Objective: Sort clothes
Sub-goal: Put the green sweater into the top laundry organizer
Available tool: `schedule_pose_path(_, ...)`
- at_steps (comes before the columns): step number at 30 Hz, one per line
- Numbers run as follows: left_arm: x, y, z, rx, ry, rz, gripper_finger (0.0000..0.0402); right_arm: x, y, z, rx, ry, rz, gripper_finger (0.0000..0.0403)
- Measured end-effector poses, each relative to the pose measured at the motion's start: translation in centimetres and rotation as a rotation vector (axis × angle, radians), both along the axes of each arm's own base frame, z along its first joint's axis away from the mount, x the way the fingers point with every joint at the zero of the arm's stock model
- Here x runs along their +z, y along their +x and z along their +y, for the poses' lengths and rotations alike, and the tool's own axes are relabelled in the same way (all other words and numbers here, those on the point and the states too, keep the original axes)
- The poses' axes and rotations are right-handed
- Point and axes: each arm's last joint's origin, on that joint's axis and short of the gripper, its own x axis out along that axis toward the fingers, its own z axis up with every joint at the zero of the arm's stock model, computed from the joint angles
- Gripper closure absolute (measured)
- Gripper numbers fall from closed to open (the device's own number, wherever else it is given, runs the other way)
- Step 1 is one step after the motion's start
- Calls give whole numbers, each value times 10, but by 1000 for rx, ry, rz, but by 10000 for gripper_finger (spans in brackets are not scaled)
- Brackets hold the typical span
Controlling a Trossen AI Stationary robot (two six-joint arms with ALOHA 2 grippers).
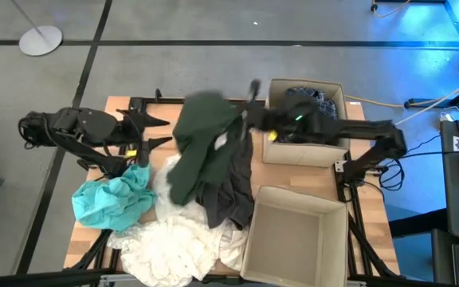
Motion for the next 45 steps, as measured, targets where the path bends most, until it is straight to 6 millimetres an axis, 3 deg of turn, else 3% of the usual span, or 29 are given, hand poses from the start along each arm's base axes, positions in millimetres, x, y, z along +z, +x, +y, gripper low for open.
schedule_pose_path(11,-41,23,-6,19,-20,93,200,61,-100,-42,-463,-148,-80,391)
schedule_pose_path(19,-51,32,-9,13,-24,49,200,84,-153,-55,-841,-295,-41,388)
schedule_pose_path(25,-52,34,-9,9,-19,37,199,92,-176,-61,-1068,-360,49,387)
schedule_pose_path(35,-52,34,-9,5,-10,39,199,119,-205,-56,-1309,-304,90,387)
schedule_pose_path(41,-52,34,-9,3,3,44,199,133,-221,-52,-1354,-283,75,387)
schedule_pose_path(45,-52,34,-9,11,6,43,199,123,-216,-53,-1285,-192,64,387)
